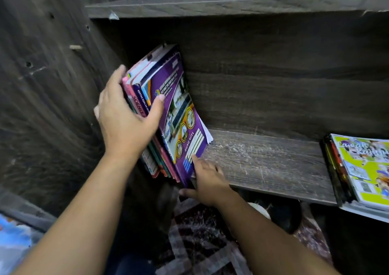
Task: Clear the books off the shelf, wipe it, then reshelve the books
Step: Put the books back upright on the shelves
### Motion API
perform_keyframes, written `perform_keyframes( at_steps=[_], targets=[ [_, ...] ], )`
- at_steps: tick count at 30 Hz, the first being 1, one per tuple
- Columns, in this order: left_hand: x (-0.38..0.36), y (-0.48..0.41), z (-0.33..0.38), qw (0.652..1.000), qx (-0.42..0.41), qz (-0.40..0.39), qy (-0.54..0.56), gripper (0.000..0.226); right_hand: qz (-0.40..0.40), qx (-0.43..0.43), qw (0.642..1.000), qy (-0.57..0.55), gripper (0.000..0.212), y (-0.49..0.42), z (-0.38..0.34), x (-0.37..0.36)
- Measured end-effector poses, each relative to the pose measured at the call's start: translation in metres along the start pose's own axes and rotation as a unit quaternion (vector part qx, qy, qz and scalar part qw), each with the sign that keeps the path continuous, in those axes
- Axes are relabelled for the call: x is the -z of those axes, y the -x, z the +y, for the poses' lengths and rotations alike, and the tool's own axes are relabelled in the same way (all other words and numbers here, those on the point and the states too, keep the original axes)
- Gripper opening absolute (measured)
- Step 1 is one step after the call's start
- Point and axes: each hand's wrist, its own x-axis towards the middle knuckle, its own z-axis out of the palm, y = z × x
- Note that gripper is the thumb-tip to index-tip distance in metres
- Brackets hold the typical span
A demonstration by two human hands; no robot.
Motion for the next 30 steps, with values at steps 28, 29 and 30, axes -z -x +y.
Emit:
perform_keyframes(
  at_steps=[28,29,30],
  targets=[
    [0.043,0.002,-0.013,0.985,-0.078,-0.139,-0.067,0.088,0.083,0.063,0.988,-0.113,0.069,0.003,-0.017,0.087],
    [0.044,-0.001,-0.013,0.985,-0.094,-0.129,-0.066,0.082,0.095,0.084,0.984,-0.122,0.067,0.007,-0.025,0.093],
    [0.043,-0.004,-0.013,0.984,-0.113,-0.12,-0.07,0.077,0.106,0.103,0.981,-0.126,0.066,0.009,-0.032,0.096]
  ],
)
